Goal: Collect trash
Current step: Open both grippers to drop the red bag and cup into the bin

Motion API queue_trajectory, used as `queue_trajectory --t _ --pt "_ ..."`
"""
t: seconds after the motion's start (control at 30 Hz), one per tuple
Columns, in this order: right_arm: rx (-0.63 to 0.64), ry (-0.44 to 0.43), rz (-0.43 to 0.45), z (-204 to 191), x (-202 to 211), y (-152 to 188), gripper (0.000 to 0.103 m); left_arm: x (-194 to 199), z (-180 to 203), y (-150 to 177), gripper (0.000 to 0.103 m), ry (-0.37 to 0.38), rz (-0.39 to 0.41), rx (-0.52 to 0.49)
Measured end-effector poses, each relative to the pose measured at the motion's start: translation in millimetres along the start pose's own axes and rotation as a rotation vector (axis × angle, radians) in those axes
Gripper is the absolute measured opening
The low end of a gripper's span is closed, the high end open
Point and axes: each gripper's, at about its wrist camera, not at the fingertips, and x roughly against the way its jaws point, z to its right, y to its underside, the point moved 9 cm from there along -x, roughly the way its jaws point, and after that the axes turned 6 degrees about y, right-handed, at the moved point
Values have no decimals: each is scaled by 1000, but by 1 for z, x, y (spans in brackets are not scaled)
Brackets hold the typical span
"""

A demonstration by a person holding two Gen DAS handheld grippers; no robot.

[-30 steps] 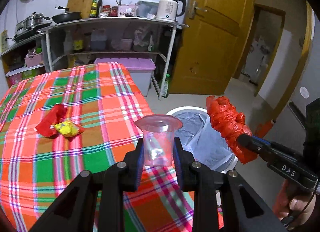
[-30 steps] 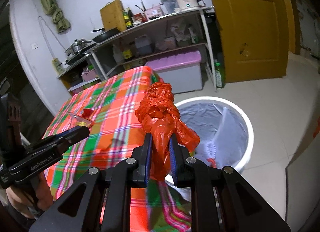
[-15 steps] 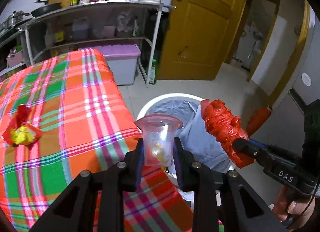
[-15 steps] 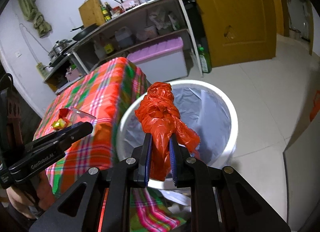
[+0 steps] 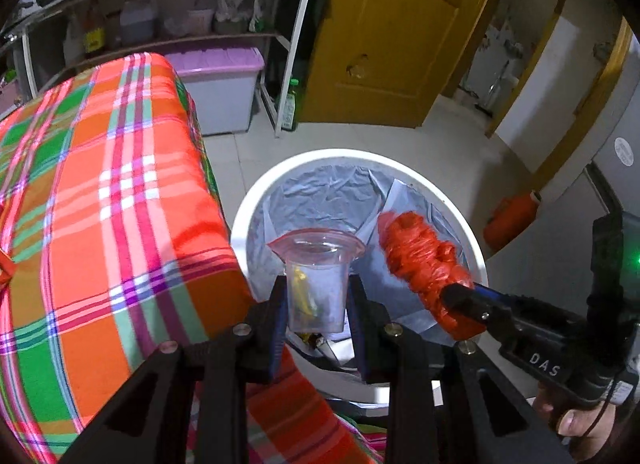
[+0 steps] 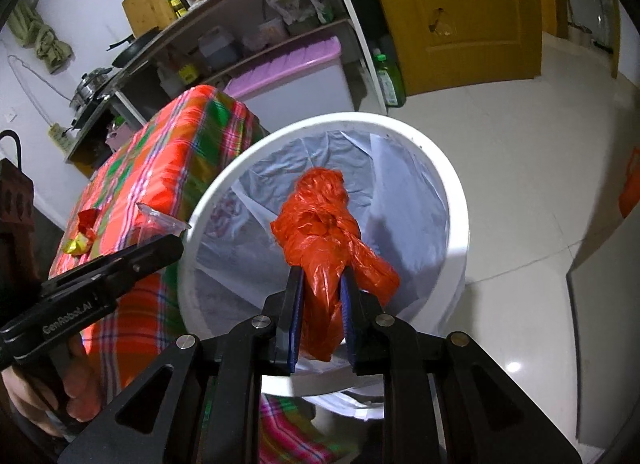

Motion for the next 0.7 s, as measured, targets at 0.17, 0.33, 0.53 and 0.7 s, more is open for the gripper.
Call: queue_trajectory --t 0.17,0.33,0.53,0.7 --pt "-2 -4 -4 2 -2 0 21 -1 -1 1 38 8 -11 9" --pt "2 -12 20 0 5 -2 32 7 1 -1 44 -3 18 -5" --pt "14 -23 57 -8 22 -6 32 27 2 -6 44 11 66 -2" --pt "39 -27 88 -22 40 -7 32 48 0 -6 44 13 115 -2"
